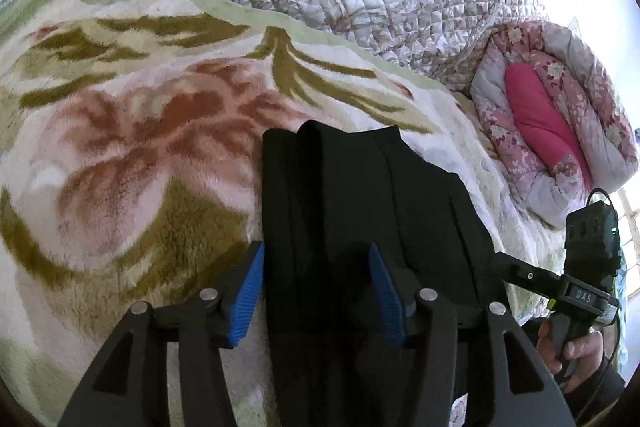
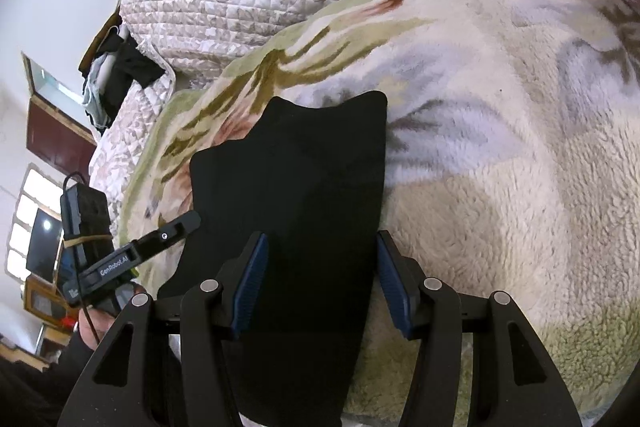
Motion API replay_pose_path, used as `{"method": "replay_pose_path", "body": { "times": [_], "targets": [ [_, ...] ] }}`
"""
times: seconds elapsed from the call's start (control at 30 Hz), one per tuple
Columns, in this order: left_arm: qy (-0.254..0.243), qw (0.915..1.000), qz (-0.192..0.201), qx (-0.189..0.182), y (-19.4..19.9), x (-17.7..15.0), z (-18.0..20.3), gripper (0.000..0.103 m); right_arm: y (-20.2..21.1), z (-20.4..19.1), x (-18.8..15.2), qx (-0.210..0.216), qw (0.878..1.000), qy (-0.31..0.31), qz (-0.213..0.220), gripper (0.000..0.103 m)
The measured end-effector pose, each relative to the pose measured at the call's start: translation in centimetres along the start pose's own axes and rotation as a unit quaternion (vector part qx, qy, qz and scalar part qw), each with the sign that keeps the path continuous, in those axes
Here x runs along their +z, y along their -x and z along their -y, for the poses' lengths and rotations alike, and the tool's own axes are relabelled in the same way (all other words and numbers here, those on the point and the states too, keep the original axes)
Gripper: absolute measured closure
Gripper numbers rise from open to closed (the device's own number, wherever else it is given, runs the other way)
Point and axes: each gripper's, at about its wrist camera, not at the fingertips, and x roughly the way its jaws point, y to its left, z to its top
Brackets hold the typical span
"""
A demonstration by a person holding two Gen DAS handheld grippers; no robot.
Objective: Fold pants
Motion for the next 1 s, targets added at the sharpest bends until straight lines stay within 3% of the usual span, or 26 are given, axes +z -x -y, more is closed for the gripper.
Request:
{"method": "replay_pose_path", "body": {
  "times": [0.33,0.5,0.57,0.63,0.73,1.0],
  "targets": [
    [-0.005,1.0,0.001,-0.001,1.5,-2.9,0.7,0.047,0.3,-0.5,-1.8,0.019,1.0,-0.008,-0.013,0.048],
    [-0.019,0.9998,-0.004,0.01,0.5,-1.7,1.3,0.044,-0.8,-1.1,-0.5,0.009,1.0,-0.003,-0.014,0.049],
    [-0.022,0.9996,-0.003,0.015,0.2,-1.4,1.5,0.044,-0.9,-1.3,-0.3,0.004,1.0,-0.002,-0.013,0.051],
    [-0.025,0.9995,-0.005,0.021,0.0,-1.2,1.7,0.044,-0.7,-1.2,-0.3,-0.006,1.0,-0.003,-0.011,0.063],
    [-0.037,0.9988,-0.003,0.031,0.3,-1.4,2.2,0.052,-0.2,-1.1,-0.4,-0.009,1.0,-0.008,-0.004,0.073],
    [-0.053,0.9971,0.005,0.054,1.2,-1.2,3.0,0.069,-0.4,-1.3,-0.2,-0.025,1.0,-0.005,-0.006,0.079]
  ]
}}
